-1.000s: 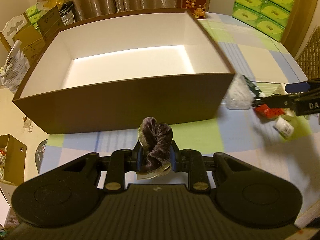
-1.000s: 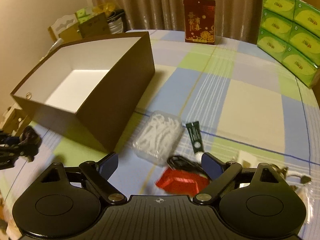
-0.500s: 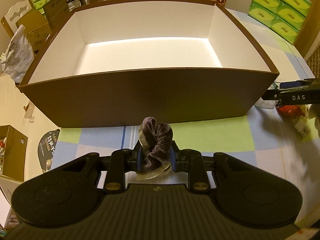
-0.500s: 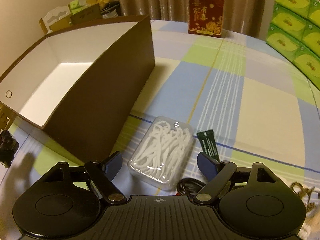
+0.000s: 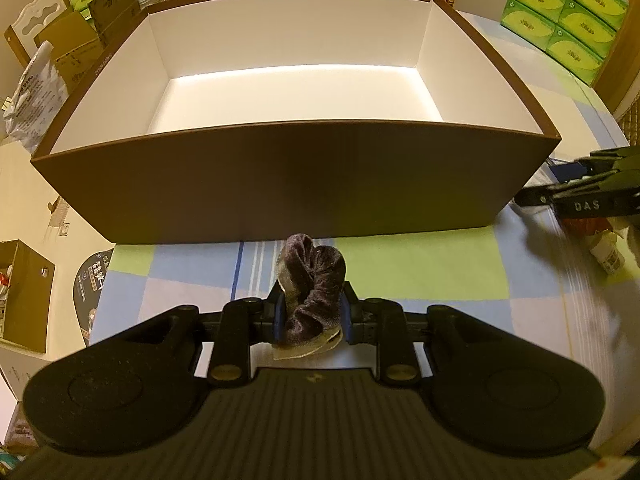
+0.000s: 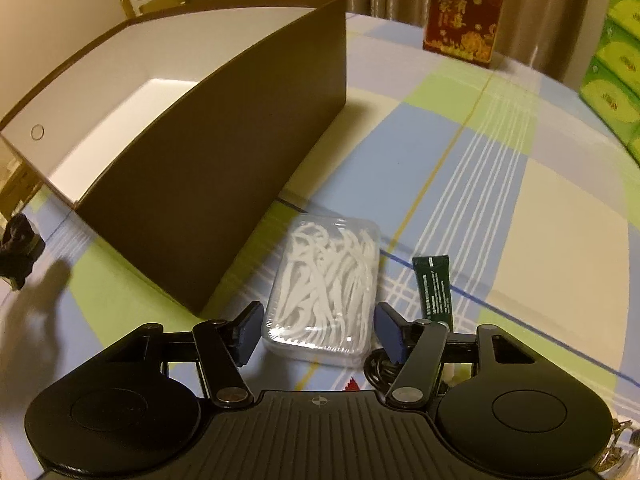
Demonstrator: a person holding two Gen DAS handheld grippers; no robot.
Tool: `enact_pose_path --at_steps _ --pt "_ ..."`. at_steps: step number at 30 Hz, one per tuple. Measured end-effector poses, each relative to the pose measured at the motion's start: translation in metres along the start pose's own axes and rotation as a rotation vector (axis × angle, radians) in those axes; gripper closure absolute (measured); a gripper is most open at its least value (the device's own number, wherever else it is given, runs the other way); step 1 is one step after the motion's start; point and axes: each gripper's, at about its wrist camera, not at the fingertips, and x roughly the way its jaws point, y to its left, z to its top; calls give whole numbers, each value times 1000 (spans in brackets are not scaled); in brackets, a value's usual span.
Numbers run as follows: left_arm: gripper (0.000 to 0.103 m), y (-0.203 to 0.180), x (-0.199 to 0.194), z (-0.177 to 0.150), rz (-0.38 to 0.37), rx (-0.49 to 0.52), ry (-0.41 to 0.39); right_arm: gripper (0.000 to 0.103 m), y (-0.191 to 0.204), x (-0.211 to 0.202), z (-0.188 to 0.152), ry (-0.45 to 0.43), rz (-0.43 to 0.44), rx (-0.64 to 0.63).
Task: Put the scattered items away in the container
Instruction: 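Lift the scrunchie with the left gripper while the right gripper grasps the clear floss-pick box, then carry the scrunchie and floss-pick box over the brown box and lower them inside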
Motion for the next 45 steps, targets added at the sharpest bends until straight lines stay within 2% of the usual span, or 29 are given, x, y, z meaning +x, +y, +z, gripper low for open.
enact_pose_path --at_steps 2,6,7,8,15,28,36,45 --pt "81 -1 -1 -1 1 -4 -2 40 -1 3 2 -3 -3 6" --pt "81 -2 -3 -1 2 -5 -6 40 -1 12 5 -4 -13 15" --pt "81 -2 -3 -1 2 -4 -6 41 1 13 5 3 -19 10" --pt "81 -2 -3 -2 3 -3 -7 46 3 14 4 7 -30 -1" --pt "81 0 -6 -1 6 -3 -19 48 11 10 1 11 -41 -58" --pt "81 3 -19 5 0 14 -57 49 18 -37 5 -43 -21 -23" --pt "81 1 -36 7 -10 31 -87 49 24 -83 9 -122 -26 -4" --pt "81 4 -63 20 -33 53 -147 49 57 -115 34 -220 31 -40"
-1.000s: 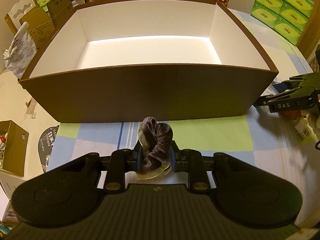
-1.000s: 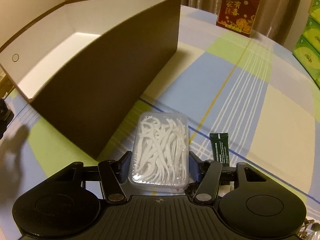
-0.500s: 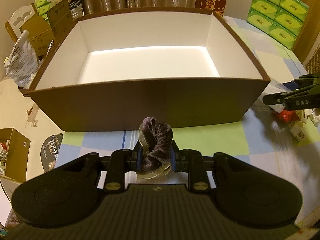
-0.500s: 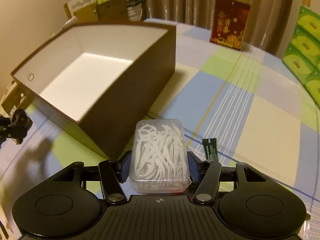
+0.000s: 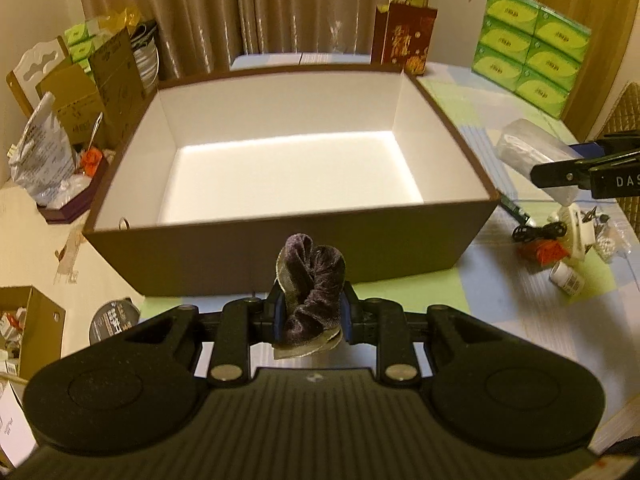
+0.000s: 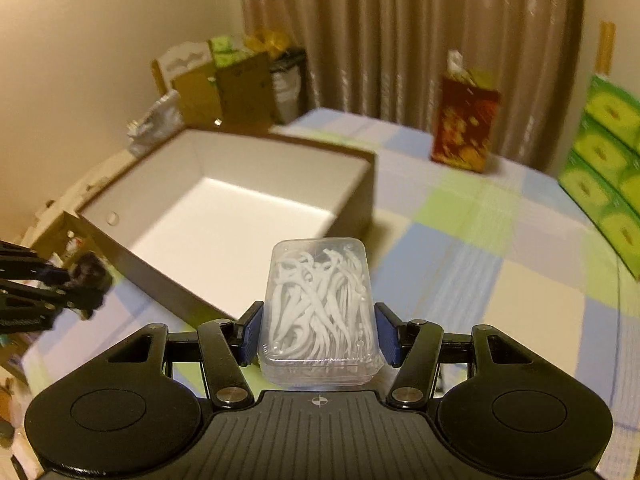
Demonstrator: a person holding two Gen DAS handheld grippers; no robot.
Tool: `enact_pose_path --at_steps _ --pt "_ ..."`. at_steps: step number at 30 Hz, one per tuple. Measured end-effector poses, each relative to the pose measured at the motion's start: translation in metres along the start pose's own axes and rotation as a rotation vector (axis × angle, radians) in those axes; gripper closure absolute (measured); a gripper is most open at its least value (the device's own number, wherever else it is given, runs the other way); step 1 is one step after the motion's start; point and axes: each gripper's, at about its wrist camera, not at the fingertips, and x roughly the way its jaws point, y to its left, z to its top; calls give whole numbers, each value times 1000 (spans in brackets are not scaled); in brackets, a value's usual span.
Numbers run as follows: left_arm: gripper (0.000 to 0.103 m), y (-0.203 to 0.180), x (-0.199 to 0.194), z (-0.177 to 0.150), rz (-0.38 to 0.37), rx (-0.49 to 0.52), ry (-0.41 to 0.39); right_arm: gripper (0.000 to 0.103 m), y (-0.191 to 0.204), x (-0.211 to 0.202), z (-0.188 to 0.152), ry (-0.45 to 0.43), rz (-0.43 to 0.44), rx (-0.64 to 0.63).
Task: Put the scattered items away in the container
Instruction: 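Carry the scrunchie and floss-pick box over the brown box and lower them inside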
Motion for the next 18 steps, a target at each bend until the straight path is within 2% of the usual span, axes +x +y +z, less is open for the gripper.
enact_pose_path --at_steps 9,18 --pt "81 11 -2 32 9 43 -65 49 51 20 32 -59 81 -51" --pt "81 31 11 57 25 72 -91 49 63 46 45 -44 65 -50"
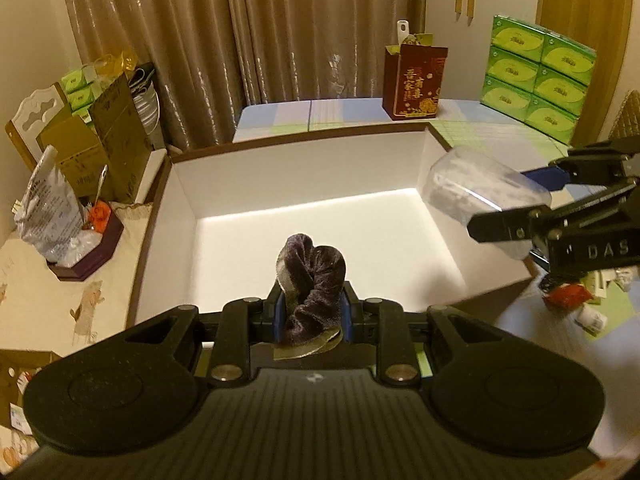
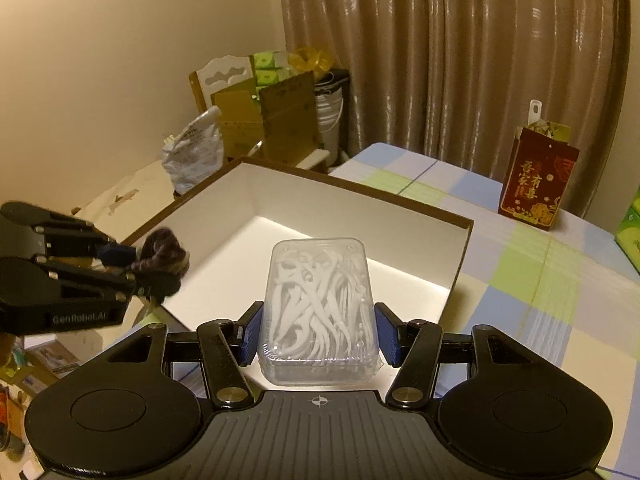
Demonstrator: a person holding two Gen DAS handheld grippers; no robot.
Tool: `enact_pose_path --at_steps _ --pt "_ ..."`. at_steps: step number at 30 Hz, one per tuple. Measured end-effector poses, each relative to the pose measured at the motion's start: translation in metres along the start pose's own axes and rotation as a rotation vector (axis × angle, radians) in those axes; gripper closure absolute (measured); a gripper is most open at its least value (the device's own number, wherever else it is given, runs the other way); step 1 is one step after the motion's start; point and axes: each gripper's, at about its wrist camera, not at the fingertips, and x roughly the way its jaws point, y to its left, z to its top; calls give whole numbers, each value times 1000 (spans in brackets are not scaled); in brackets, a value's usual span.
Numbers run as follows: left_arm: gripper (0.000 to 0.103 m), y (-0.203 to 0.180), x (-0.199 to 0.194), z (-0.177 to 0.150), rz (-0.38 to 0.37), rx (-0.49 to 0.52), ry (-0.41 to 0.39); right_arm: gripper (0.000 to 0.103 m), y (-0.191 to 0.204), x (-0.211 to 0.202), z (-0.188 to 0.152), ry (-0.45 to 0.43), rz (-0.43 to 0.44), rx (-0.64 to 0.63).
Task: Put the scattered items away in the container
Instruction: 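Carry the scrunchie and floss-pick box over the brown box and lower them inside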
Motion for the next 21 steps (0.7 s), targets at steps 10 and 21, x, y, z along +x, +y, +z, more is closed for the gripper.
enact_pose_path --at_steps 10,21 --pt "81 20 32 28 -30 24 -1 49 -9 34 11 39 -40 24" --pt "81 31 84 46 -100 25 87 49 -24 81 18 112 -53 61"
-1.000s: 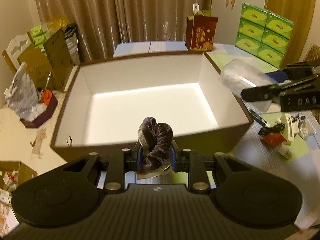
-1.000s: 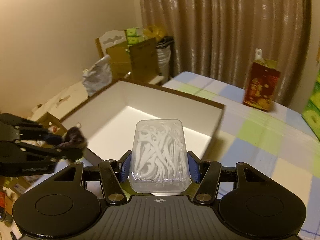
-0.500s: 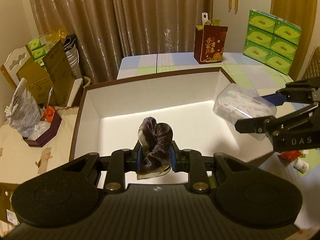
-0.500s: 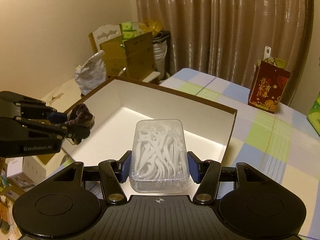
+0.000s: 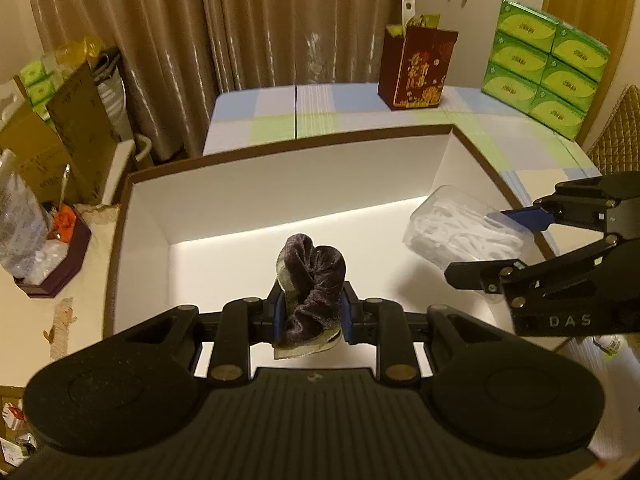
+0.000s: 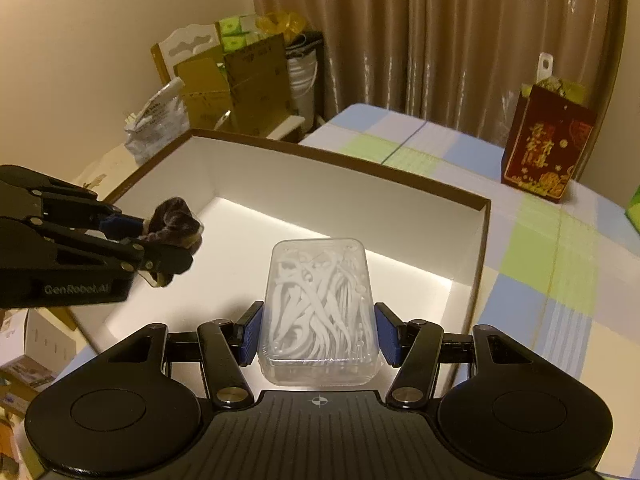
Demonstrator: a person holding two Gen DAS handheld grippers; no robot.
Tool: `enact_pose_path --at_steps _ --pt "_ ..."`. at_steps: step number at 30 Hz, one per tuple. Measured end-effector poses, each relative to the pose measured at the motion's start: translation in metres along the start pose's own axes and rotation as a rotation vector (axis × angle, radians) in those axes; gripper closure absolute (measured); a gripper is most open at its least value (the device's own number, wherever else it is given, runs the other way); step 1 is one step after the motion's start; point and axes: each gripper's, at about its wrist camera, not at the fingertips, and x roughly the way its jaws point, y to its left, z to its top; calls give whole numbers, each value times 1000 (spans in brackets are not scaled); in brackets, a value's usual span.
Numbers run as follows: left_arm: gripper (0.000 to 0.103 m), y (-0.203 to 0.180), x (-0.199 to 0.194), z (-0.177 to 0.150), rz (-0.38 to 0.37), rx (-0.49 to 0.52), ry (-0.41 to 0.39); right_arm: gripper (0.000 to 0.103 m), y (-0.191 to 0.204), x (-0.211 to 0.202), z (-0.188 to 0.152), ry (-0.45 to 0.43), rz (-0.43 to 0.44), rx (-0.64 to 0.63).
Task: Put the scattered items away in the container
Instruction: 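Carry the scrunchie and floss-pick box over the brown box and lower them inside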
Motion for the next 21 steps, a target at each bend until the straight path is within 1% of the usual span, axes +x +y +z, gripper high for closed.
enact_pose_path --at_steps 4,9,15,21 --pt "81 3 18 6 -29 -3 39 49 -1 15 7 31 13 -6" --pt "81 9 46 11 -68 -12 132 49 3 36 11 89 25 -41" --pt "81 16 71 9 -92 -14 212 49 5 63 9 170 31 -61" --pt "81 21 89 8 -94 -25 266 49 -1 79 13 233 30 -42"
